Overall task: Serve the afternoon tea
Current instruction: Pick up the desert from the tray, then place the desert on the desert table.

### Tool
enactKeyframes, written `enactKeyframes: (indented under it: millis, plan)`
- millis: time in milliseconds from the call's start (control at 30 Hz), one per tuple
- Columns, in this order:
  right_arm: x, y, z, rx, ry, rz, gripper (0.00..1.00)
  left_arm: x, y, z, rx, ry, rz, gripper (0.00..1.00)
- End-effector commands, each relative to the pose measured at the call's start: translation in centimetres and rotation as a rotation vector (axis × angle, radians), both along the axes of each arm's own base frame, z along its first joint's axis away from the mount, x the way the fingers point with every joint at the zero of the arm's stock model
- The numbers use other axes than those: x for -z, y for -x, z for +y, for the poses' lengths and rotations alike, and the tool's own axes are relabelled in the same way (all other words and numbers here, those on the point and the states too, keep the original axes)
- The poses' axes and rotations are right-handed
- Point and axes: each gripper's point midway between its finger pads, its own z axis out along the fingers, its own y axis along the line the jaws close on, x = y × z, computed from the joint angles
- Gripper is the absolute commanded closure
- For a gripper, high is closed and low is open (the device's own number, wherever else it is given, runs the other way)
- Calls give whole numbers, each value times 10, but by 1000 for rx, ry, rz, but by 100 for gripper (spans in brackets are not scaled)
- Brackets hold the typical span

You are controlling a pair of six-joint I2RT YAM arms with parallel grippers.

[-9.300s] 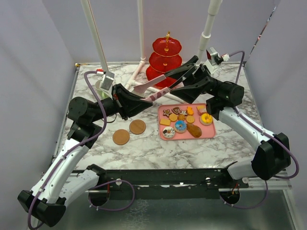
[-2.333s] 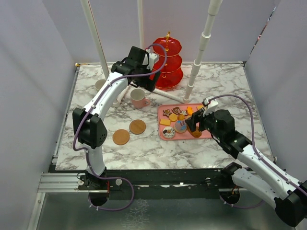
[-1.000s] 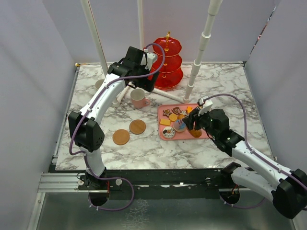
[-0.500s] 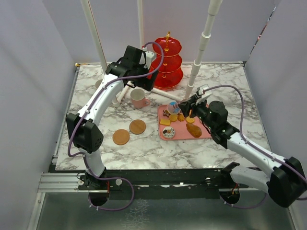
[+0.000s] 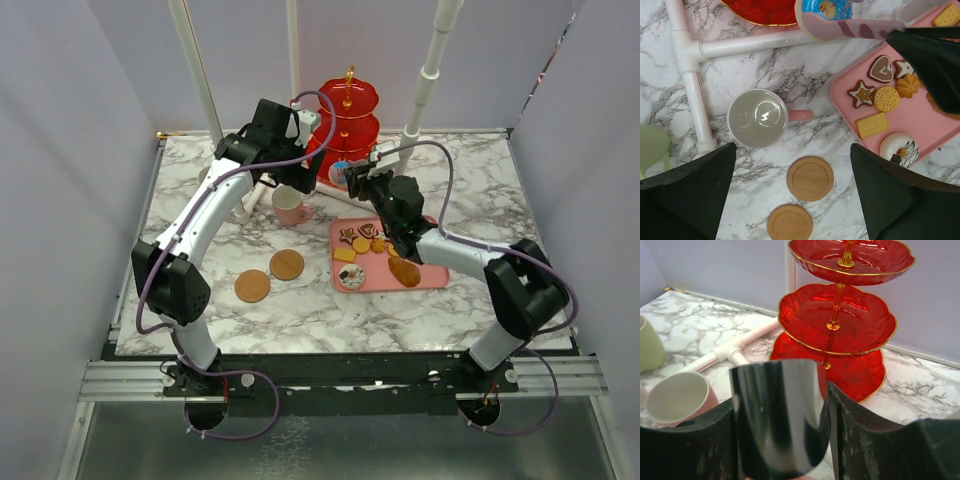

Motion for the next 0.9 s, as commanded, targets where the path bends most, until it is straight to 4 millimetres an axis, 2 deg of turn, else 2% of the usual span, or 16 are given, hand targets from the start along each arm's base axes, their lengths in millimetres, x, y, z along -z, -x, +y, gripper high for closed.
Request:
enactKeyframes:
  millis: [0,300,600,867]
  plan:
    - [-20,-27,-4,139,-38,-119,67,-22,3,3,3,37,-52,4]
    - [6,-48,-1,188,-11,-117,66,-20,7,9,6,21,-55,4]
    - [23,-71,-20,204,3,-86,68,-16,17,7,35,40,-41,4]
    - [40,-83,-41,107,25,-20,69,-19,24,8,53,44,-51,4]
